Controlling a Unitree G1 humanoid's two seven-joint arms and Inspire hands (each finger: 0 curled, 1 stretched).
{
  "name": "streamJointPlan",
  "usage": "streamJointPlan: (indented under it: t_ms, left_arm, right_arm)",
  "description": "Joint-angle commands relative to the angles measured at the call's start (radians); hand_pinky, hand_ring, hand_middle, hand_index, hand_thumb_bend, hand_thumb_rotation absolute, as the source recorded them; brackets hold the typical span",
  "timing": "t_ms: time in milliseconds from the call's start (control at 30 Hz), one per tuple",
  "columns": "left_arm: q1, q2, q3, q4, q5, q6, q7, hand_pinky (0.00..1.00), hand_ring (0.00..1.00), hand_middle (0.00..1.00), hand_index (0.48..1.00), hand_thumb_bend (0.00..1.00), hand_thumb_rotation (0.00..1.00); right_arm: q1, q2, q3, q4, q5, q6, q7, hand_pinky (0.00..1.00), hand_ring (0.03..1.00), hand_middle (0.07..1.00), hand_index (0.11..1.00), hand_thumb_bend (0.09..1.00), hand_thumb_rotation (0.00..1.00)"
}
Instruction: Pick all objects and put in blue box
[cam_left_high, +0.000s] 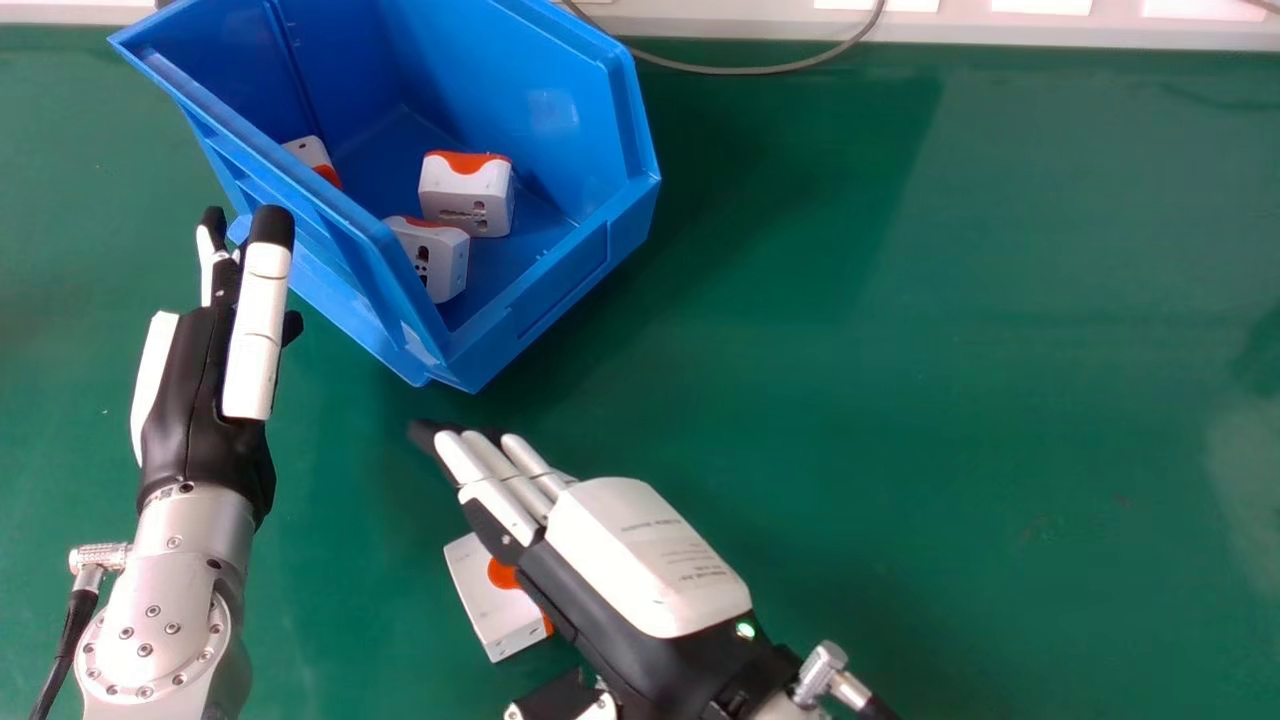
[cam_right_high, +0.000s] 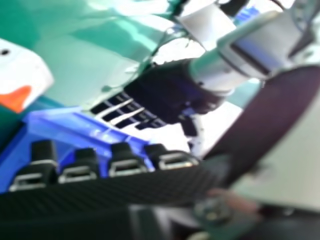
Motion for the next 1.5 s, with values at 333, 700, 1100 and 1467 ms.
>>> streamJointPlan:
  t_ms: [333,700,1100,1467]
  left_arm:
    - [-0.008,0.003,0.005,-0.01,-0.004,-0.019,-0.011,0.95,0.99,1.0,1.0,0.79,1.0]
    - [-0.006,0.006,0.011,-0.018,-0.007,-0.013,-0.014,0.96,1.0,1.0,1.0,0.79,1.0]
    - [-0.008,0.006,0.008,-0.017,0.008,-0.011,0.0,0.95,0.99,1.0,1.0,0.78,1.0]
    - [-0.011,0.008,0.008,-0.018,0.005,-0.003,0.002,0.95,0.99,1.0,1.0,0.76,1.0]
  right_arm:
    - [-0.044,0.032,0.012,0.011,-0.054,0.049,0.026,0.9,0.984,0.972,0.977,0.985,0.51]
    - [-0.055,0.06,0.025,0.023,-0.082,0.1,0.03,0.88,0.963,0.936,0.914,0.924,0.26]
    - [-0.069,0.062,0.058,0.042,-0.106,0.144,0.04,0.81,0.915,0.895,0.858,0.874,0.09]
    - [-0.092,0.052,0.087,0.078,-0.138,0.145,0.032,0.81,0.91,0.893,0.852,0.859,0.04]
